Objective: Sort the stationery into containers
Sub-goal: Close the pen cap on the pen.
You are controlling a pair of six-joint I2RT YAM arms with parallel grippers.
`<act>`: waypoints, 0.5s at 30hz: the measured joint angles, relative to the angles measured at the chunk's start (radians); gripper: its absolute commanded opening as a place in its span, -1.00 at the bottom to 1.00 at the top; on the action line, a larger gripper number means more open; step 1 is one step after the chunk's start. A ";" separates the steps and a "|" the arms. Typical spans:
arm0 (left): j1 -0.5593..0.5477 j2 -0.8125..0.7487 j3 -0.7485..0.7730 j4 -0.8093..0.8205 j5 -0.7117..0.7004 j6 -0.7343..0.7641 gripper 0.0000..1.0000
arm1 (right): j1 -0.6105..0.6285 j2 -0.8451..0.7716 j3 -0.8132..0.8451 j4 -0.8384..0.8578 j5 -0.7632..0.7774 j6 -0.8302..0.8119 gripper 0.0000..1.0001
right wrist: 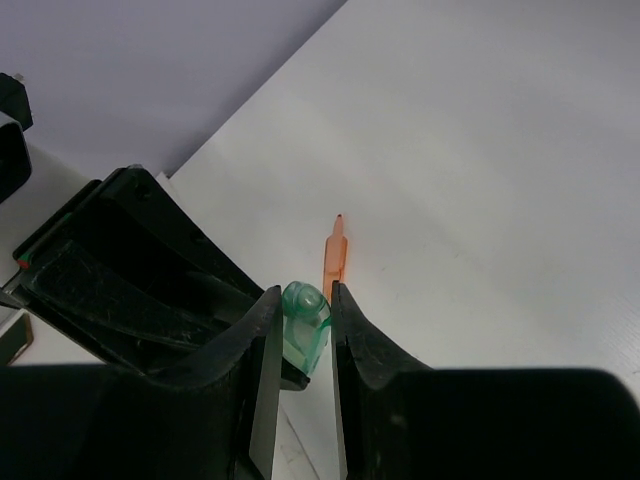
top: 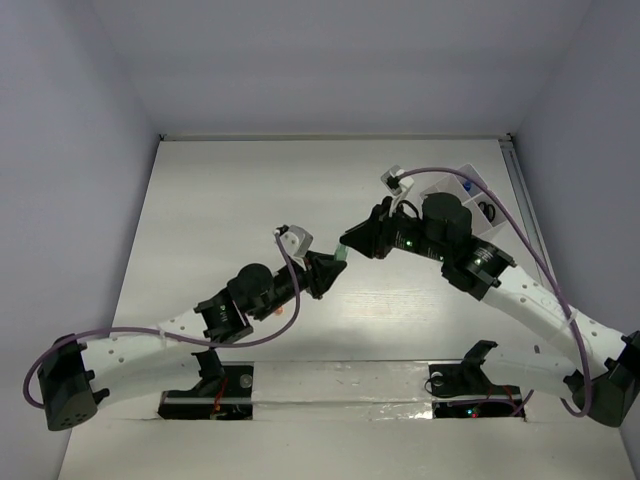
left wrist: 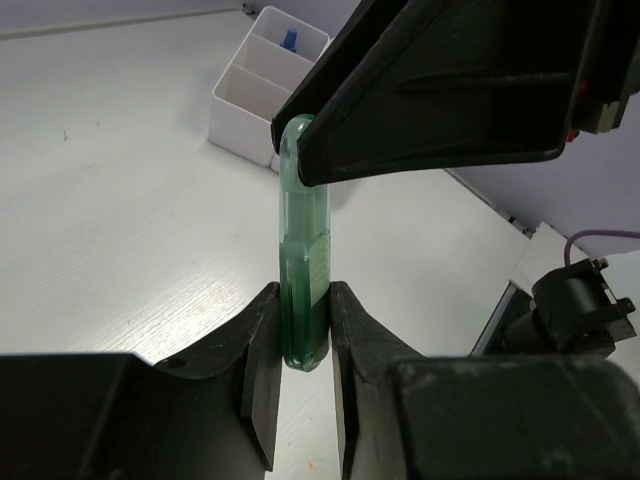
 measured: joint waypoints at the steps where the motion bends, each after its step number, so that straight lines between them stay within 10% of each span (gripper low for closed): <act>1: 0.001 0.006 0.012 -0.020 0.002 0.002 -1.00 | 0.005 -0.006 -0.016 0.013 0.012 0.004 -1.00; 15: 0.173 0.108 0.125 -0.237 0.269 -0.047 -1.00 | 0.053 -0.042 -0.280 0.343 0.174 0.105 -1.00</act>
